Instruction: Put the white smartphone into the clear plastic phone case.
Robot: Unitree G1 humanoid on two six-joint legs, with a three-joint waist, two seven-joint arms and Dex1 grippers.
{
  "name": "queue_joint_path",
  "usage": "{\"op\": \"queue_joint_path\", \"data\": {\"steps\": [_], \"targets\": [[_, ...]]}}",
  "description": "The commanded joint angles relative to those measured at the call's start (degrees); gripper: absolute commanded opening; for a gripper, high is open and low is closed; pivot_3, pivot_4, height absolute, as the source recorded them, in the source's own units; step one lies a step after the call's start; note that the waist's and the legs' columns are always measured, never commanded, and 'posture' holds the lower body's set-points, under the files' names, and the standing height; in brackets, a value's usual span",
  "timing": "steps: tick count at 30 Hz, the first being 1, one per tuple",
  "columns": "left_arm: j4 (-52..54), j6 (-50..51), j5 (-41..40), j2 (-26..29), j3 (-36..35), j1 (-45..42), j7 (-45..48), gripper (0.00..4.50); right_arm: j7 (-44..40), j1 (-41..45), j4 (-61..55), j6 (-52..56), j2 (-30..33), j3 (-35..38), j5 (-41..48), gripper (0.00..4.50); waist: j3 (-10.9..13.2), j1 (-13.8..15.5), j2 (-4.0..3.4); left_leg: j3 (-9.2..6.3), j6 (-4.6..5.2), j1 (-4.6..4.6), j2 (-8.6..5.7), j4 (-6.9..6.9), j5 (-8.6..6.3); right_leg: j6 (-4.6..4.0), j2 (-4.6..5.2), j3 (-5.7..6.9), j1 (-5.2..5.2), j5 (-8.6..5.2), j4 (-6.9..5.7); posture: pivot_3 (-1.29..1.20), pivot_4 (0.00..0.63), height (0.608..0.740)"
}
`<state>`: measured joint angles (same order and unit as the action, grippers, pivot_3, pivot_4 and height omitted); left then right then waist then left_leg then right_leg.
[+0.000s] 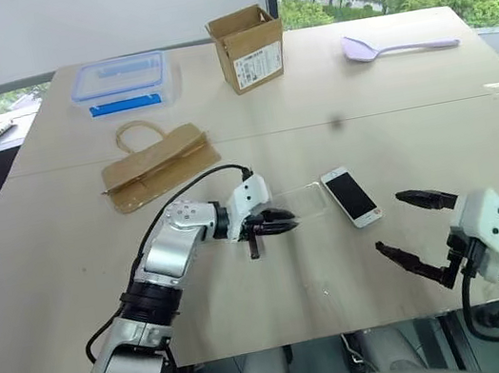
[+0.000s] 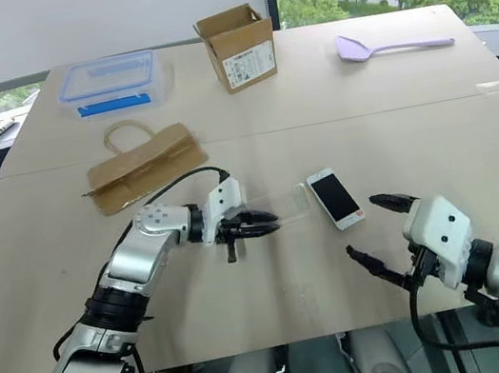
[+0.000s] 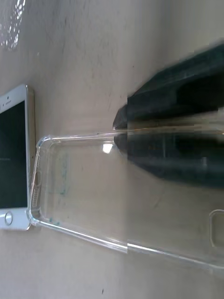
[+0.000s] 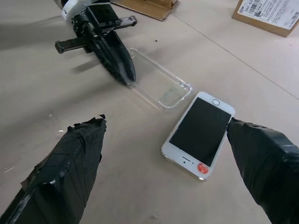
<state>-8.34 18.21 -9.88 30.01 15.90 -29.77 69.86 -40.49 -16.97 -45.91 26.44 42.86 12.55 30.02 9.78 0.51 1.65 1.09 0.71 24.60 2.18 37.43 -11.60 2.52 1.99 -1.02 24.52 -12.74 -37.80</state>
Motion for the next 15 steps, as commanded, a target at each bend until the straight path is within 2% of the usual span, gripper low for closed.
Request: {"op": "queue_joint_path", "data": {"steps": [1,3,9,13,15], "targets": [[4.2,1.2,-4.5,1.1,-4.3,0.3,0.7,2.77,-4.6,6.0,5.1,0.7,3.5,3.9,3.9,4.50,0.0,-0.1,0.00,0.01,0.00,0.00,0.00,0.00,0.00,0.00,0.00,-0.01,0.00,0.00,0.00,0.00,0.150,0.740],[7.2,2.9,-7.3,2.2,-6.2,1.6,1.4,3.71,-8.9,9.6,9.0,0.5,6.6,4.6,4.9,4.50,0.0,0.1,0.00,0.02,0.00,0.01,-0.01,0.00,0.00,0.00,0.00,-0.02,0.01,0.00,0.00,0.00,0.150,0.740],[14.0,7.1,-13.3,4.7,-11.4,5.6,0.3,3.71,-18.5,23.9,23.3,-0.4,13.9,-1.2,1.8,4.50,0.0,0.0,-0.02,0.01,0.01,0.00,0.00,-0.02,-0.01,0.00,0.00,-0.01,0.01,0.00,0.00,0.00,0.150,0.740],[17.6,8.6,-15.8,5.2,-12.9,7.8,-0.6,3.71,-19.2,30.8,28.6,3.0,12.7,-6.2,1.2,4.50,0.0,0.1,-0.02,0.00,0.01,0.01,0.00,-0.02,-0.01,0.00,0.00,0.00,0.01,0.00,0.00,0.00,0.150,0.740],[19.7,9.5,-17.0,5.4,-13.5,8.9,-1.1,3.71,-17.1,32.9,30.5,4.4,11.1,-9.0,-0.8,4.50,0.0,0.2,-0.02,0.01,0.01,0.03,0.00,-0.02,-0.01,0.00,0.00,-0.01,0.02,0.00,0.01,0.00,0.150,0.740]]}}
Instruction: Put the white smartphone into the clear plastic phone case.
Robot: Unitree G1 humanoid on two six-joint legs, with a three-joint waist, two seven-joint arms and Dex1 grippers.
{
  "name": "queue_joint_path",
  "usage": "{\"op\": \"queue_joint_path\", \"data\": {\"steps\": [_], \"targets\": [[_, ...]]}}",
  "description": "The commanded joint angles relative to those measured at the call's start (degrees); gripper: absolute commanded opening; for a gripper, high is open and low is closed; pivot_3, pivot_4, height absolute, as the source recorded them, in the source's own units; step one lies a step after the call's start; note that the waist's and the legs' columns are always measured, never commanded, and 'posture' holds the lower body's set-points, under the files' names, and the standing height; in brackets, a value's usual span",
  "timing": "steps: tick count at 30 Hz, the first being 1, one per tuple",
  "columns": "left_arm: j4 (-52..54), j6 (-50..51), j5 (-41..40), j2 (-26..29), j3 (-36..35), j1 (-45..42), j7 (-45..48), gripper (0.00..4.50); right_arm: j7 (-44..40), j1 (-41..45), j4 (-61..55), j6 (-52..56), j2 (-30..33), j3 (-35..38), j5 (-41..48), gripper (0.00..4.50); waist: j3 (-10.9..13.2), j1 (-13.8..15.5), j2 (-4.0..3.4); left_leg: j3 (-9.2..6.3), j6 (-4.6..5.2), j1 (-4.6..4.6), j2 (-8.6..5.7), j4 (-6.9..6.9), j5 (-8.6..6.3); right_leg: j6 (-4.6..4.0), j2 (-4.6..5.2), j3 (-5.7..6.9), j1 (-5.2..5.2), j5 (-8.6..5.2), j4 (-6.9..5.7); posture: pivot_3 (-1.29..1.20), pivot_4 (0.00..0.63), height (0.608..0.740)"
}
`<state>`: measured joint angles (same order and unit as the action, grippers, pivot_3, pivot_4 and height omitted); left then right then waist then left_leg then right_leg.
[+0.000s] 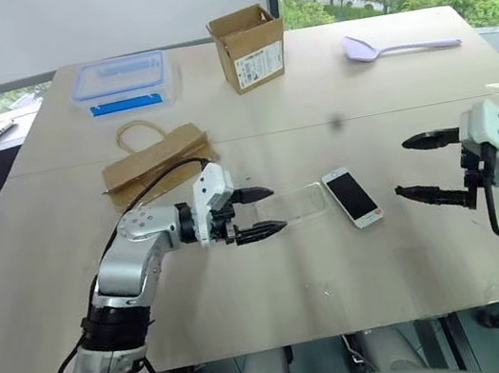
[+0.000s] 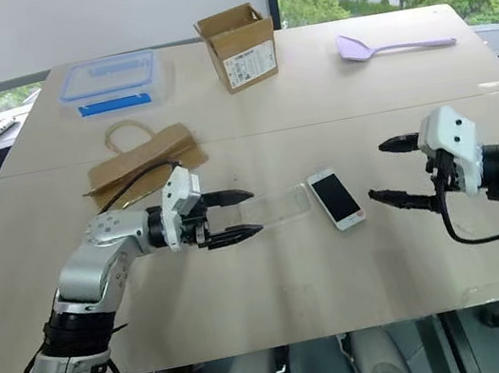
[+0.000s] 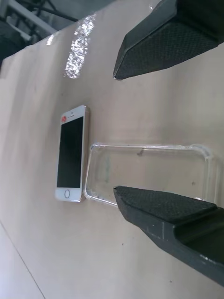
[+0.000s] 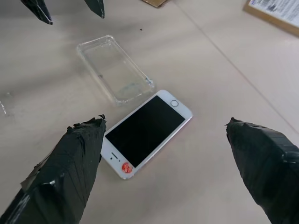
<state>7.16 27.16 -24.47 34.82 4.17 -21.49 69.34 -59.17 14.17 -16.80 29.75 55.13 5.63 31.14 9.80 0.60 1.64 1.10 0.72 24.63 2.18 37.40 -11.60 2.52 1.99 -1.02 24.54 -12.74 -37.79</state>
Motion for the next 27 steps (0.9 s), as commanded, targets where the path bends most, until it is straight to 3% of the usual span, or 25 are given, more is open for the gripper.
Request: {"op": "queue_joint_path", "data": {"steps": [1,13,14,15,27], "targets": [[4.8,0.8,-2.9,0.8,-2.0,1.0,-0.8,3.71,2.7,2.2,1.9,1.7,-1.9,-3.3,-3.1,4.50,0.0,0.1,0.00,0.00,0.00,0.02,-0.01,0.00,0.00,0.00,0.00,0.00,0.01,0.00,0.00,0.00,0.150,0.740],[5.5,1.5,-6.3,-0.2,-2.5,-1.0,-2.7,3.71,12.3,-4.1,-6.8,7.1,-7.7,-6.3,-7.2,4.50,0.0,0.1,0.00,0.02,0.00,0.01,-0.01,0.01,0.00,0.01,0.00,-0.01,0.02,0.01,-0.02,0.00,0.150,0.740],[5.5,2.3,-7.1,-0.1,-2.7,-1.5,-2.6,4.24,12.7,-4.4,-7.2,7.5,-8.0,-6.1,-7.1,4.50,0.0,0.1,0.00,0.02,0.00,0.00,-0.01,0.01,0.00,0.01,0.00,-0.02,0.02,0.01,-0.02,0.00,0.150,0.740],[5.6,3.0,-7.8,0.1,-2.8,-1.9,-2.5,4.49,13.1,-4.7,-7.6,7.9,-8.2,-6.0,-7.1,4.50,0.0,0.0,0.00,0.02,0.00,0.00,-0.01,0.01,0.00,0.01,0.00,-0.02,0.02,0.01,-0.02,0.00,0.150,0.740],[6.7,4.1,-9.4,1.3,-2.0,-3.4,-2.2,4.49,18.3,-4.3,-9.7,13.0,-11.9,-8.7,-8.9,4.50,0.0,0.0,0.00,0.01,0.00,0.00,0.00,0.01,0.00,0.01,-0.03,-0.01,0.02,0.00,-0.03,0.00,0.150,0.740]]}}
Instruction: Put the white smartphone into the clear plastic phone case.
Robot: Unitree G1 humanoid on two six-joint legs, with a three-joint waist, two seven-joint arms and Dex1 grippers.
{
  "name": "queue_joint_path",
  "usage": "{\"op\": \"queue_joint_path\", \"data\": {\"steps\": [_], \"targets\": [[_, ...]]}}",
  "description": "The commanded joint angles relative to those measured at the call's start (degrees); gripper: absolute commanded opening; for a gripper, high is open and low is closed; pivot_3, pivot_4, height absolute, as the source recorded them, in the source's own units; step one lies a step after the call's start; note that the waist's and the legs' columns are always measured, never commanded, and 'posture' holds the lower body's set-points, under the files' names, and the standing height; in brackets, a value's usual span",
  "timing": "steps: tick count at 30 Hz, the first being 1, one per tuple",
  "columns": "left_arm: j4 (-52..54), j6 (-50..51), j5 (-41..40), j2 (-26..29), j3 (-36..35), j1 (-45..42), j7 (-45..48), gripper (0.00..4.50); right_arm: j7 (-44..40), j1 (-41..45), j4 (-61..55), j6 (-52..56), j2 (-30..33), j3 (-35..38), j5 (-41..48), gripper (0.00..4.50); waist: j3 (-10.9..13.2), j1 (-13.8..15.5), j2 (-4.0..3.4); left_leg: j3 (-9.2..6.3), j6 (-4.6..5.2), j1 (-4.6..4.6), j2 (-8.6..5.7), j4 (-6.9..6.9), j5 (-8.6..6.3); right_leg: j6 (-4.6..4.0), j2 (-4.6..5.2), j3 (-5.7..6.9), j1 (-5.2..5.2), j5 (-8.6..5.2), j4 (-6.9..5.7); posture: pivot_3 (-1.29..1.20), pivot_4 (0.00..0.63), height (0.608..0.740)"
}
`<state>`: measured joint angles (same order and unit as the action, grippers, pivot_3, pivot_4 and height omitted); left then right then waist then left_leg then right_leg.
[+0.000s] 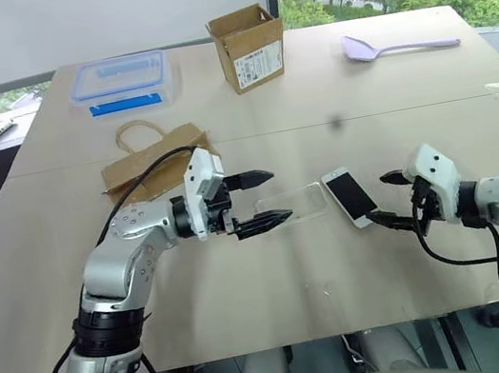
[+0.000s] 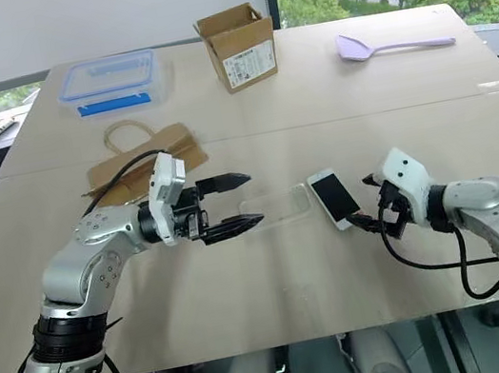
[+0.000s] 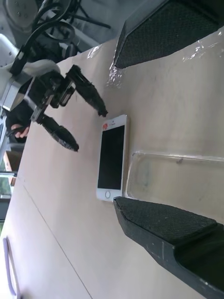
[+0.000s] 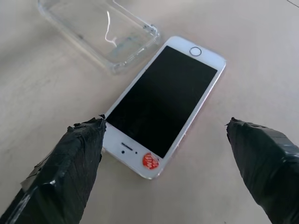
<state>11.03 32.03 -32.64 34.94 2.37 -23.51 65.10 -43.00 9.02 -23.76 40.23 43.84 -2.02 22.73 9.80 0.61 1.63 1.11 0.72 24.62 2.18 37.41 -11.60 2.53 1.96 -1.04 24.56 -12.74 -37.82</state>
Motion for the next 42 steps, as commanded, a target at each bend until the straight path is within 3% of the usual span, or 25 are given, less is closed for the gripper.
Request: {"op": "queue_joint_path", "data": {"steps": [1,9,14,26,28,31,35,42], "targets": [[2.7,-1.1,-1.0,1.8,-0.1,-1.1,2.8,4.49,3.2,1.1,-2.9,3.7,-1.6,-1.5,-0.5,4.50,0.0,0.0,0.00,0.00,0.00,0.00,0.00,0.00,0.00,0.00,0.00,0.01,0.00,0.00,0.00,0.00,0.150,0.740],[-0.3,-4.0,1.0,1.2,1.1,-2.6,4.0,4.49,19.0,3.7,-4.8,16.7,-12.4,-3.8,-4.3,4.50,0.0,-0.3,0.00,0.00,0.00,0.00,0.00,-0.01,0.00,-0.01,0.00,-0.01,0.02,0.00,-0.01,0.00,0.150,0.740],[-0.9,-4.8,1.2,1.8,0.8,-2.2,4.8,4.49,23.3,3.2,-6.7,22.7,-15.4,-5.8,-5.4,4.50,0.0,-0.2,0.01,-0.01,0.00,0.01,0.00,-0.01,0.00,-0.01,0.00,0.00,0.02,0.00,0.00,0.00,0.150,0.740],[-1.1,-6.4,2.1,1.5,0.8,-0.4,4.1,4.49,19.7,2.2,-3.0,20.1,-7.6,-10.6,-8.1,4.50,-0.1,0.1,0.04,0.00,0.00,-0.01,0.00,-0.01,0.00,-0.01,0.01,0.01,0.00,0.00,0.03,0.00,0.150,0.740],[-0.3,-6.5,2.0,1.6,0.5,0.7,3.8,4.50,19.4,2.0,-2.4,19.7,-7.1,-10.0,-7.9,3.98,-0.1,0.2,0.07,0.00,0.01,-0.01,0.00,-0.01,0.00,-0.01,0.02,0.01,-0.01,-0.01,0.04,0.00,0.150,0.740],[1.4,-6.4,1.9,1.4,0.7,2.2,2.8,4.50,18.6,1.3,-2.8,20.2,-7.3,-8.6,-6.5,2.81,-0.2,0.2,0.19,0.01,0.01,-0.04,-0.01,-0.01,0.00,0.00,0.04,-0.01,-0.04,0.00,0.05,0.00,0.150,0.740],[1.9,-6.3,1.7,1.2,0.8,2.4,2.0,4.50,20.3,0.4,-3.5,22.1,-10.2,-3.9,-4.8,2.80,-0.3,0.4,0.36,-0.08,0.01,-0.02,0.00,0.01,0.00,-0.01,0.04,0.07,-0.10,-0.01,0.07,0.00,0.150,0.740],[2.1,-6.3,1.5,1.4,0.6,2.8,1.2,4.50,28.0,-0.1,-4.2,28.7,-16.0,11.8,-4.9,2.80,-0.3,0.4,0.34,-0.09,0.01,0.00,-0.02,0.02,0.00,-0.01,0.08,0.06,-0.13,-0.01,0.12,0.00,0.150,0.740]]}}
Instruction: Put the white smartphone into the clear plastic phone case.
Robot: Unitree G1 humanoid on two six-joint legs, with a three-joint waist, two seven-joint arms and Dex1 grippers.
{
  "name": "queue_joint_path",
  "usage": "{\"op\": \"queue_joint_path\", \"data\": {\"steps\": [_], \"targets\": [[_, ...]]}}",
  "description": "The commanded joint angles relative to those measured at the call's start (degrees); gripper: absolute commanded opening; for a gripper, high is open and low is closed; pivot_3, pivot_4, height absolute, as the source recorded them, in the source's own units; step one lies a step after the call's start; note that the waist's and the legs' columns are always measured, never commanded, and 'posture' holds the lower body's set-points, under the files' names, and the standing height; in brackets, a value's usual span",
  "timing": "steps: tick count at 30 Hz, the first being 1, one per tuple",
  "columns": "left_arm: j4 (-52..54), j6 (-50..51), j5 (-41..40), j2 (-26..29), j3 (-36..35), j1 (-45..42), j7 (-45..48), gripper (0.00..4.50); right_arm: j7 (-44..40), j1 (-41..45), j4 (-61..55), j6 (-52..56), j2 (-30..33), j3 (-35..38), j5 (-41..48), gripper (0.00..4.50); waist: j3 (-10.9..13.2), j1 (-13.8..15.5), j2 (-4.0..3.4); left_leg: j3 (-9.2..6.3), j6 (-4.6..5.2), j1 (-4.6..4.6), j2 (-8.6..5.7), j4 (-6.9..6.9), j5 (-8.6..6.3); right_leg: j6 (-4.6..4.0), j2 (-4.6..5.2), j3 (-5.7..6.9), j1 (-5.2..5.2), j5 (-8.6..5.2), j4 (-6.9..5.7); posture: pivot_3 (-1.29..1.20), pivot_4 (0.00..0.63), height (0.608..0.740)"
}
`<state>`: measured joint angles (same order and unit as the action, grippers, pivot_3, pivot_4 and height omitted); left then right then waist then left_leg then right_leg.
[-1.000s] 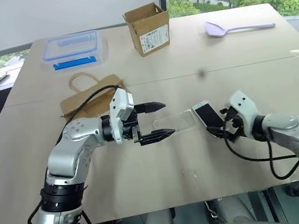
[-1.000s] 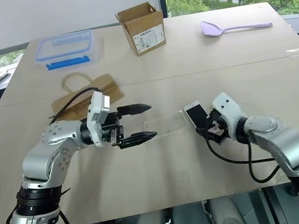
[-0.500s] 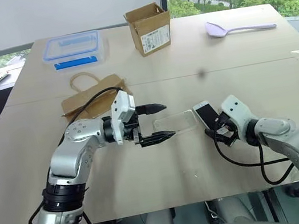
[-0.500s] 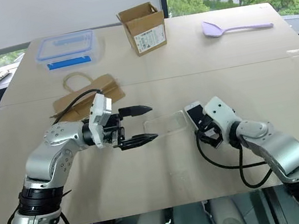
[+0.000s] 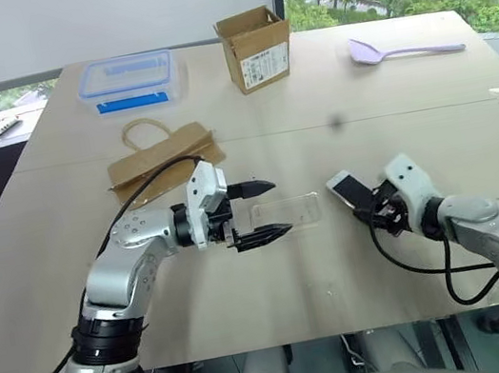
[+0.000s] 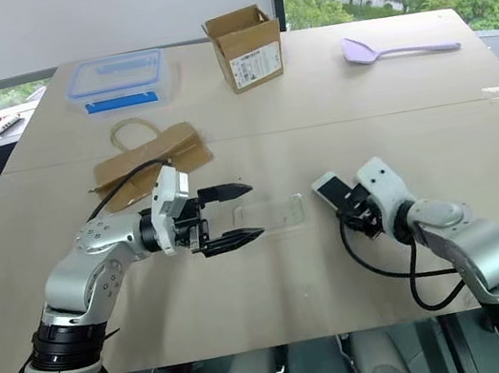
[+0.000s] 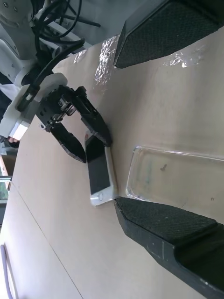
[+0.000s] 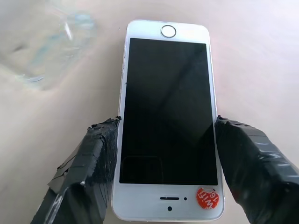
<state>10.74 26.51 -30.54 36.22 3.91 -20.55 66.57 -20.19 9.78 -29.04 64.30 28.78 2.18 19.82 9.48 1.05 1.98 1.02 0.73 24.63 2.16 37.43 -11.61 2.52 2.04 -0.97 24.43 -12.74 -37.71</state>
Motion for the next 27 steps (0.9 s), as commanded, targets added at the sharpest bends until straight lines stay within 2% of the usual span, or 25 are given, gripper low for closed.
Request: {"op": "queue_joint_path", "data": {"steps": [1,3,5,7,9,13,17,21,23,27], "targets": [[2.6,-0.7,-0.6,0.0,-0.8,0.0,-0.4,4.50,7.0,-0.6,0.6,6.3,-2.3,9.6,-2.3,2.80,0.0,0.0,0.00,0.01,0.00,0.00,0.00,-0.01,0.00,0.00,0.01,-0.01,0.00,0.00,0.00,0.00,0.150,0.740],[3.4,-0.4,-0.6,-0.3,-0.4,0.3,-0.9,4.50,9.3,-0.1,-1.2,10.1,-5.2,12.1,-2.0,2.80,0.0,-0.2,-0.01,0.00,0.00,0.01,0.00,-0.03,0.00,0.00,0.00,0.00,0.02,0.00,-0.01,0.00,0.150,0.740],[5.2,0.3,-0.7,-0.6,0.2,0.9,-2.1,4.50,9.4,0.4,-4.1,13.2,-8.0,11.3,-0.3,2.80,0.0,-0.3,-0.02,-0.01,0.00,0.00,0.01,-0.08,0.00,-0.01,-0.03,0.01,0.04,0.00,-0.03,0.00,0.150,0.740],[6.9,1.2,-1.0,-0.9,0.6,1.3,-3.1,4.50,9.0,0.9,-5.8,15.0,-10.2,10.6,1.1,3.84,0.0,-0.4,-0.02,-0.02,0.00,0.01,0.03,-0.11,0.00,-0.01,-0.05,0.01,0.08,0.00,-0.04,0.00,0.150,0.740],[9.6,2.6,-1.7,-0.9,0.8,1.9,-4.4,4.50,9.3,1.6,-6.6,15.1,-10.8,9.7,0.8,4.45,0.0,-0.7,-0.03,-0.01,0.00,0.00,0.04,-0.14,0.00,-0.01,-0.07,0.00,0.09,0.00,-0.04,0.00,0.150,0.740],[13.8,4.8,-3.0,-0.3,0.2,3.5,-6.5,4.50,4.7,3.2,-10.6,14.8,-6.7,11.4,3.7,4.45,0.0,-1.7,-0.10,0.05,0.00,0.01,0.04,-0.14,0.00,0.00,-0.05,-0.07,0.12,0.00,-0.03,0.00,0.150,0.740],[12.6,5.3,-3.3,0.3,-0.5,2.9,-6.3,4.50,-7.2,-0.8,-12.8,11.6,9.4,13.9,7.9,4.45,0.2,-1.7,-0.34,0.07,0.01,0.01,-0.01,-0.14,0.00,0.00,0.00,-0.10,0.12,0.00,-0.01,0.00,0.150,0.740],[10.1,4.8,-3.2,0.1,-0.3,1.6,-5.5,4.50,-16.0,-7.6,-10.8,5.0,19.5,13.2,9.3,4.45,0.2,-1.5,-0.33,-0.02,0.01,0.04,-0.01,-0.20,-0.01,0.00,-0.05,0.02,0.12,-0.01,0.06,0.00,0.150,0.740],[8.7,4.3,-3.0,-0.1,0.0,0.8,-5.1,4.50,-18.8,-9.1,-8.7,2.7,21.2,11.5,9.9,4.45,0.2,-1.9,-0.34,0.04,0.01,0.01,0.00,-0.20,-0.01,0.00,-0.07,-0.06,0.14,-0.01,0.05,0.00,0.150,0.740],[7.1,3.9,-3.1,-0.5,-0.2,-0.3,-4.5,4.50,-20.1,-7.6,-3.6,-1.4,20.2,5.9,9.4,4.45,0.2,-2.1,-0.31,0.09,0.01,-0.04,0.03,-0.16,-0.01,0.01,-0.11,-0.12,0.13,0.00,0.02,0.00,0.150,0.740]]}}
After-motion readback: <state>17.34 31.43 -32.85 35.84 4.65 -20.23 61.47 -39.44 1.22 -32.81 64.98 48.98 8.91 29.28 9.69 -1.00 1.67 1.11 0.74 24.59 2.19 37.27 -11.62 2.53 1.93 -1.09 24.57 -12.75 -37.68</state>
